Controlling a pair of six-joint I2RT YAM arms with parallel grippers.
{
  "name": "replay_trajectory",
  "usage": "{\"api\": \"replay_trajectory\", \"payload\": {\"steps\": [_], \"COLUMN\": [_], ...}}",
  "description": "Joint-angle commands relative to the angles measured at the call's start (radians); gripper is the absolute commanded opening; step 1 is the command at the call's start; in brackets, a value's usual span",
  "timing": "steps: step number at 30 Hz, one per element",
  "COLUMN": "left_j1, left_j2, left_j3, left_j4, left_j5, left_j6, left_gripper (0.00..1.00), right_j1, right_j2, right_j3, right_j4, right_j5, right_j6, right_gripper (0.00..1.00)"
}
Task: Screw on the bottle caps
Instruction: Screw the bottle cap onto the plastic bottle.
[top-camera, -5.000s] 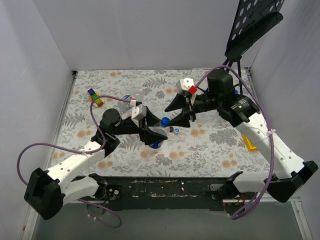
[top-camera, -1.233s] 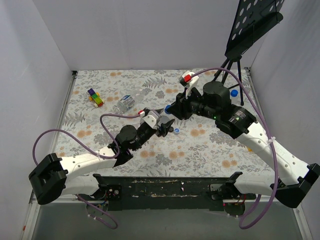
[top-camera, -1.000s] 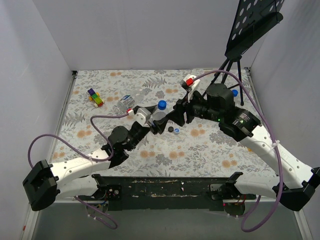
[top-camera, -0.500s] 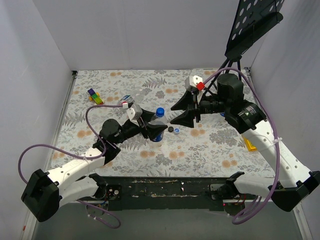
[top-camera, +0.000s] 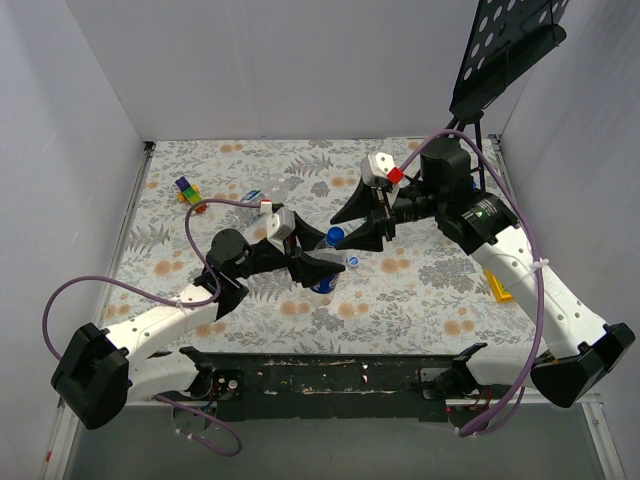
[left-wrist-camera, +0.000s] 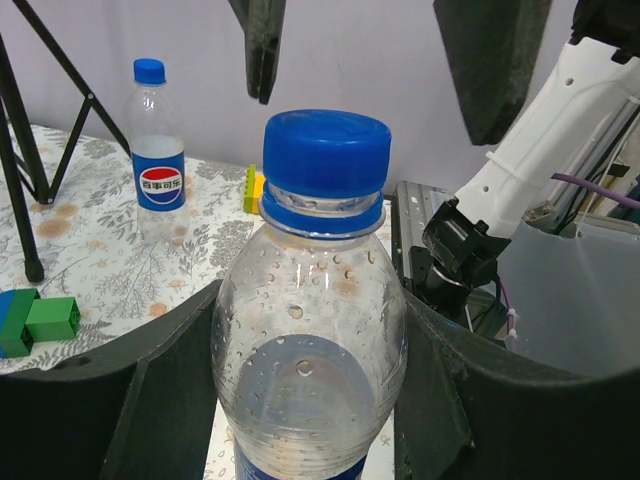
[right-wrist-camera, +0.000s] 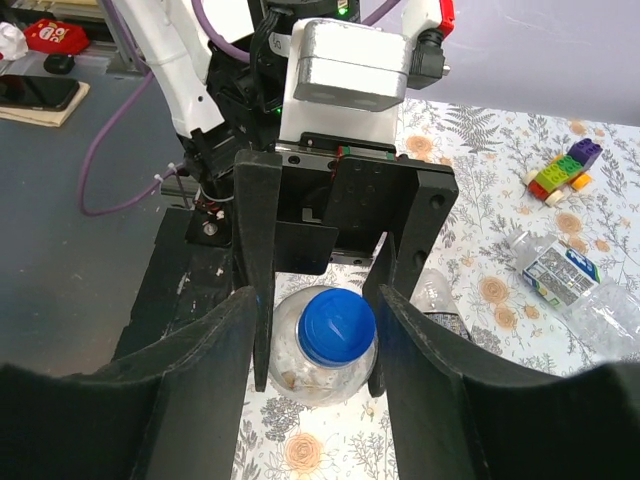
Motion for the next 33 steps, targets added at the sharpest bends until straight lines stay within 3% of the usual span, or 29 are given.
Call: {"api": "replay_trajectory", "payload": {"steps": [1, 9, 17, 23, 26, 33], "left_j1": [0.004, 0.004, 0.004, 0.004, 0.004, -0.111], "left_j2": [-0.008, -0.012, -0.017, -0.028, -0.051, -0.084], "left_j3": [0.047, 0.049, 0.055, 0.061, 0.052, 0.069], "left_j4": [0.039, 0.042, 0.059, 0.056, 0.05, 0.008], "left_j5": [0.046, 0.053, 0.043, -0.011, -0.104, -0.498], "left_j6": [-0.004, -0.003, -0.006, 0.016, 0.043, 0.259], "left_gripper": [0.18, 0.18, 0.18, 0.18, 0.18, 0.19], "right_j1": [-0.003, -0.004, -0.003, 0.003, 0.026, 0.164], "right_j2": [-0.006, 0.003, 0.009, -0.006, -0.029, -0.084], "right_j3": [0.028, 0.017, 0.003, -0.024, -0.058, -0.179], "right_j4": [0.021, 0.027, 0.015, 0.021, 0.03, 0.111], "right_j5": [-0.018, -0.008, -0.024, 0.005, 0.086, 0.518], "right_j6": [-0.026, -0.021, -0.015, 0.01, 0.033, 0.166], "right_gripper": [0.57, 0.55, 0.38, 0.2, 0.15, 0.12]}}
